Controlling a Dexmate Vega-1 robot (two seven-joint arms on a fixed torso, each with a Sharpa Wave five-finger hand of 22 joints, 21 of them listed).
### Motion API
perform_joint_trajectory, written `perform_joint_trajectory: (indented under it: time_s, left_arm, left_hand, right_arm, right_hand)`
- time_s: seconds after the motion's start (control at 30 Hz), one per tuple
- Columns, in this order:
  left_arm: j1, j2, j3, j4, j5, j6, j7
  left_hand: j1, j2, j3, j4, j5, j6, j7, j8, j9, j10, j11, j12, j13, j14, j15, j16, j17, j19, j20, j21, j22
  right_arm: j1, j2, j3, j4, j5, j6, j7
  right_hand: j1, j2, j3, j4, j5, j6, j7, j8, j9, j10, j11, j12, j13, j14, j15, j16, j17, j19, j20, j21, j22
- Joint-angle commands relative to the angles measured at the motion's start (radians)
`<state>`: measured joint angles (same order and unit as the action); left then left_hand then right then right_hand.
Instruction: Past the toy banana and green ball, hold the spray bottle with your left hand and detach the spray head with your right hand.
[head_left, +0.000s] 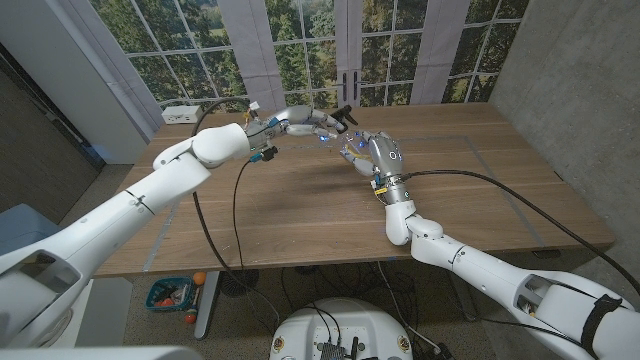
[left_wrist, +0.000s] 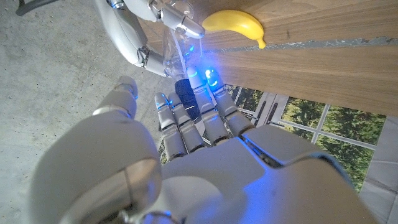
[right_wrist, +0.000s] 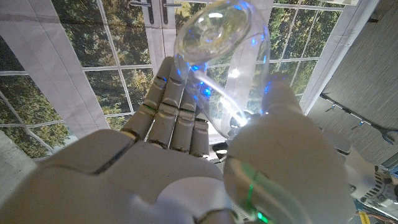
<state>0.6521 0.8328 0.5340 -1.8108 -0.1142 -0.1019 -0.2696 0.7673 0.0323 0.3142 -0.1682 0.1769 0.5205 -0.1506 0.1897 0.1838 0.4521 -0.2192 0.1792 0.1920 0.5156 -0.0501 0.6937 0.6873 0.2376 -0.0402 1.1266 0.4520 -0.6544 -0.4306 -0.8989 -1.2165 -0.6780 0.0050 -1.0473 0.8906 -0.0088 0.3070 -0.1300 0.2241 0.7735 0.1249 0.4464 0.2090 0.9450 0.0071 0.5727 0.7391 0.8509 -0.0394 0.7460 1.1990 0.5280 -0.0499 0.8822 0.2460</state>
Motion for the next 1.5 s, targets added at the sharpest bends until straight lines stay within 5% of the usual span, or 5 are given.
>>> perform_joint_trajectory:
  time_s: [0.03,0.53,0.97,1.27,1.5]
  left_arm:
    - [0.011,-0.003,-0.006,-0.012,0.073,-0.022,0.057]
    - [0.172,-0.107,-0.097,0.006,0.221,-0.179,0.453]
    - [0.188,-0.133,-0.096,-0.097,0.221,0.154,0.463]
    - [0.094,-0.051,-0.027,-0.147,0.238,0.323,0.294]
    - [0.06,-0.044,-0.008,-0.076,0.226,0.172,0.281]
  left_hand:
    - [0.022,0.0,-0.025,0.002,0.001,-0.111,-0.021,-0.011,0.003,-0.1,0.002,-0.003,-0.002,-0.095,-0.164,0.113,0.159,-0.04,-0.035,0.096,0.068]
    - [0.044,0.004,-0.022,-0.001,0.006,-0.216,-0.041,0.009,0.002,-0.226,0.004,0.012,-0.003,-0.154,-0.173,0.107,0.141,-0.07,-0.049,0.15,0.05]
    - [-0.023,-0.088,-0.014,0.011,0.003,-0.256,0.042,0.002,0.014,-0.194,0.128,0.049,0.027,-0.27,-0.082,-0.192,-0.132,-0.148,0.01,0.089,-0.088]
    - [-0.022,-0.099,-0.002,0.006,0.003,-0.235,0.042,0.017,0.013,-0.218,0.047,0.046,0.023,-0.357,-0.035,-0.351,-0.299,-0.237,0.039,0.026,-0.183]
    - [0.001,-0.091,0.003,0.005,0.0,-0.193,-0.061,0.029,0.011,-0.206,0.0,0.042,0.013,-0.347,-0.078,-0.41,-0.401,-0.232,0.042,-0.011,-0.254]
  right_arm:
    - [0.002,-0.003,-0.012,0.003,0.001,0.003,0.018]
    - [0.009,0.007,-0.015,0.019,0.008,0.012,0.009]
    - [0.005,0.006,-0.011,0.012,0.008,0.04,-0.023]
    - [0.005,0.005,-0.006,0.008,0.004,0.072,-0.055]
    - [0.01,0.008,-0.007,0.015,-0.003,0.087,-0.061]
  right_hand:
    - [0.139,0.144,0.002,-0.001,0.005,0.255,-0.231,0.006,0.003,0.135,-0.132,-0.004,0.003,0.078,-0.178,-0.003,0.002,-0.007,-0.129,0.008,-0.001]
    - [0.138,0.144,0.0,-0.001,0.005,0.254,-0.23,0.004,0.003,0.136,-0.131,-0.007,0.01,0.081,-0.178,-0.009,0.003,-0.011,-0.129,0.021,-0.007]
    - [0.139,0.144,-0.001,-0.001,0.005,0.255,-0.231,0.003,0.003,0.143,-0.13,-0.015,0.008,0.084,-0.178,-0.014,0.004,-0.015,-0.13,0.034,-0.015]
    - [0.141,0.145,0.0,-0.002,0.005,0.266,-0.23,0.004,0.002,0.154,-0.13,-0.025,-0.003,0.087,-0.178,-0.018,0.004,-0.018,-0.131,0.045,-0.02]
    - [0.141,0.144,-0.001,-0.002,0.004,0.272,-0.23,0.005,0.001,0.157,-0.129,-0.028,-0.004,0.091,-0.178,-0.02,0.004,-0.019,-0.131,0.051,-0.023]
